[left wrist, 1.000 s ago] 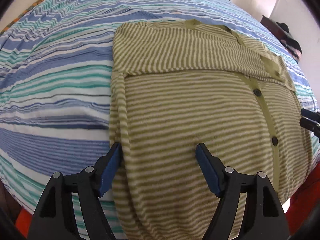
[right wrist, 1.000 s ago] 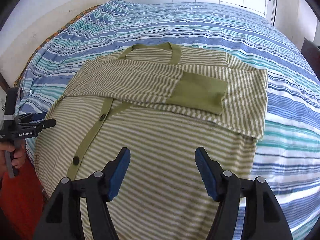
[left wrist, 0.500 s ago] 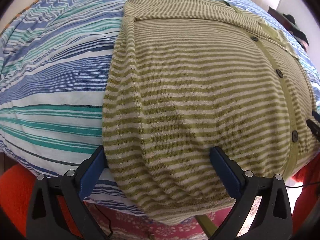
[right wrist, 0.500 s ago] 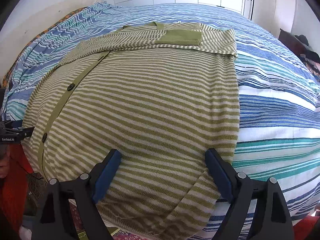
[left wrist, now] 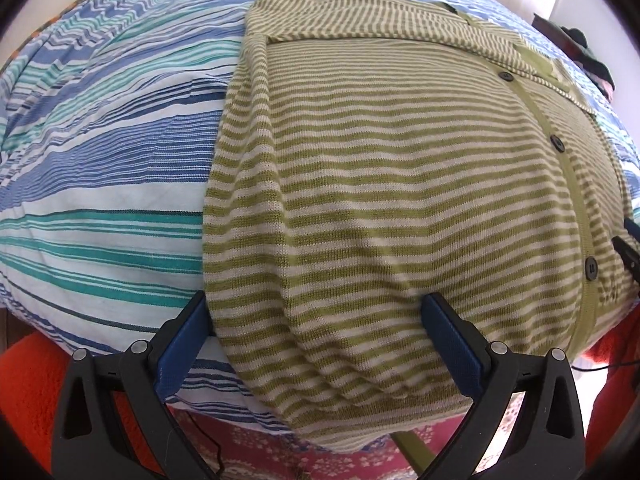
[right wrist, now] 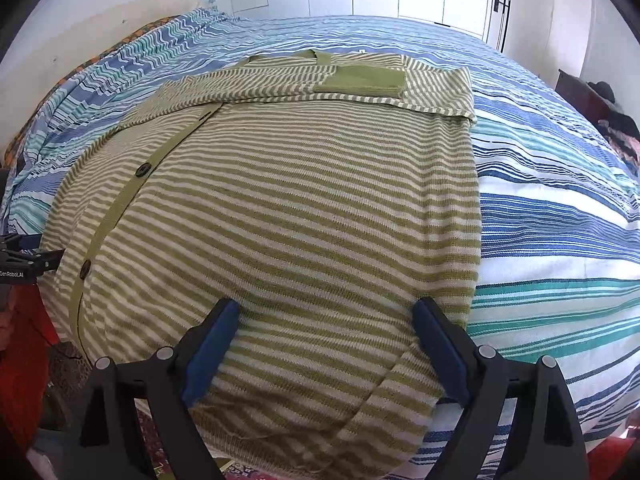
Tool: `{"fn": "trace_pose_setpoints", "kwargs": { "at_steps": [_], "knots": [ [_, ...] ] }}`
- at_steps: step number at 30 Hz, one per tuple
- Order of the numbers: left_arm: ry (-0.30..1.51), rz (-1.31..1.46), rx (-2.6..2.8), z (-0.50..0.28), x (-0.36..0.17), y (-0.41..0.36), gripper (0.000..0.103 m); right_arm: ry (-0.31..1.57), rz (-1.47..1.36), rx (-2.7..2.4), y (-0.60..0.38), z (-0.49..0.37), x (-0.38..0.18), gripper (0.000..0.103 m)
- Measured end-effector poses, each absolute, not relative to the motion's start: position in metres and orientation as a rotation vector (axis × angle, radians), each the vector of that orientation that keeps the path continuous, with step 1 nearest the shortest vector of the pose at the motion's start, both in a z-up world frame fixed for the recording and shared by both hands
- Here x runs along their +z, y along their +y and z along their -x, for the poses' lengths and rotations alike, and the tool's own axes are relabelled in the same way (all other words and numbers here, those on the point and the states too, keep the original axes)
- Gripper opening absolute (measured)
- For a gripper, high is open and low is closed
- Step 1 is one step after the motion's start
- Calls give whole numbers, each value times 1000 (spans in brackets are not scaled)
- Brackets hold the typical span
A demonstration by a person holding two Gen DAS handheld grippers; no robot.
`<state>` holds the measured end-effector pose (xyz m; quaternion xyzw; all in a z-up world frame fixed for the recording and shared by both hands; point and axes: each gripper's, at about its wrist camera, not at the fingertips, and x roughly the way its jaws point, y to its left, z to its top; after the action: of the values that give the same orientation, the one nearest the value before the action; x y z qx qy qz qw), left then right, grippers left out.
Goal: Fold small clothes
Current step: 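Position both grippers at the hem of the cardigan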
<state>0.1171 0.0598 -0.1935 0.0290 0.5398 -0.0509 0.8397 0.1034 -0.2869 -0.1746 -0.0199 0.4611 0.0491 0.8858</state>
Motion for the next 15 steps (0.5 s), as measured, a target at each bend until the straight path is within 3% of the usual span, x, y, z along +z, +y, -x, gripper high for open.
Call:
{"fn": "trace_pose_setpoints", "kwargs": {
  "at_steps": [15],
  "knots": [
    [1144, -76, -107, -117, -194, 56, 103, 955, 45, 102, -286, -104, -175, 90]
  ]
}}
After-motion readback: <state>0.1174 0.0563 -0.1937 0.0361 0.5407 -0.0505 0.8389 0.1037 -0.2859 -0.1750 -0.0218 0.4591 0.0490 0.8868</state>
